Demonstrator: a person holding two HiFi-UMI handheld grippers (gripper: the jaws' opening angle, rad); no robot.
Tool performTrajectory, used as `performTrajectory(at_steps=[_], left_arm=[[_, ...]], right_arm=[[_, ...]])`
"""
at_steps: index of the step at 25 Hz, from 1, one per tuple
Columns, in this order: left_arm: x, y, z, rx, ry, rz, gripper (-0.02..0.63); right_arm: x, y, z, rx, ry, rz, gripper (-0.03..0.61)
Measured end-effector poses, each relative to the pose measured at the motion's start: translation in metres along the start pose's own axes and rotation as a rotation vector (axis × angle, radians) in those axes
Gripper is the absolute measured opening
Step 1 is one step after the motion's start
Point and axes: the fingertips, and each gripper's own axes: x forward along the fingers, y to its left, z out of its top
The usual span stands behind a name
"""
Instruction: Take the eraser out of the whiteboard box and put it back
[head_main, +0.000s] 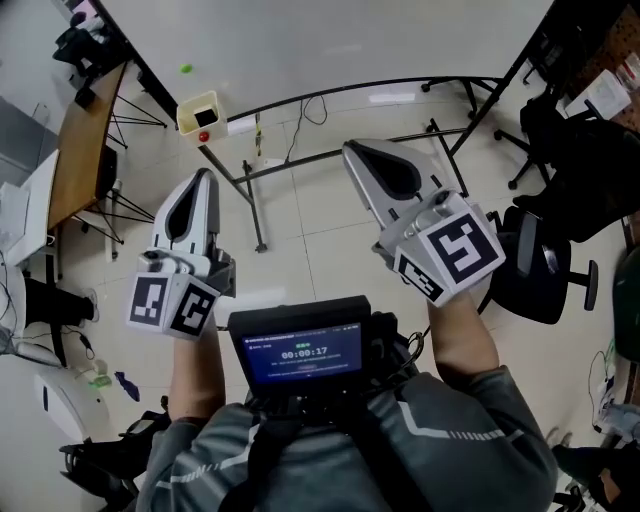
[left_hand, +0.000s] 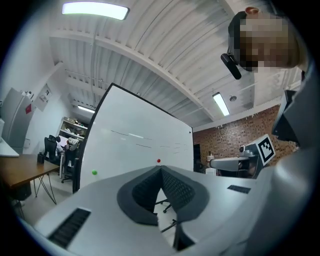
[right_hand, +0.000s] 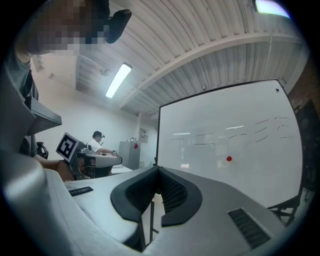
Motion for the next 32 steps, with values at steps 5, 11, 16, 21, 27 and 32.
performTrajectory(at_steps=[5,11,16,21,27,32], left_arm=[[0.019,-0.090,-0.011,0.039,-0.001,0.018,0.032],[0.007,-0.139,-0.015,0.030,0.035,0.032,0.034],[-0.013,-0.157,-0.010,0.035,0.037,-0.028,0.032],[-0.036,-0.144,0.000,0.037,0.030,-0.046,0.032],[-0.055,-0.122,0.005,0.026,0.031,-0.057,0.032],[-0.059,-0.114,0.004,0.024,0.031,-0.067,0.034]], right_arm=[[-0.074,-0.040,-0.006,0.016,-0.004,0.060,0.023],[-0.121,-0.056,-0.009,0.081,0.013,0.056,0.023],[-0.139,-0.045,-0.001,0.082,0.007,0.007,0.023],[-0.139,-0.024,0.005,0.096,0.013,-0.038,0.023],[-0.129,0.000,0.008,0.112,0.018,-0.057,0.023],[-0.123,0.008,0.009,0.099,0.020,-0.063,0.023]])
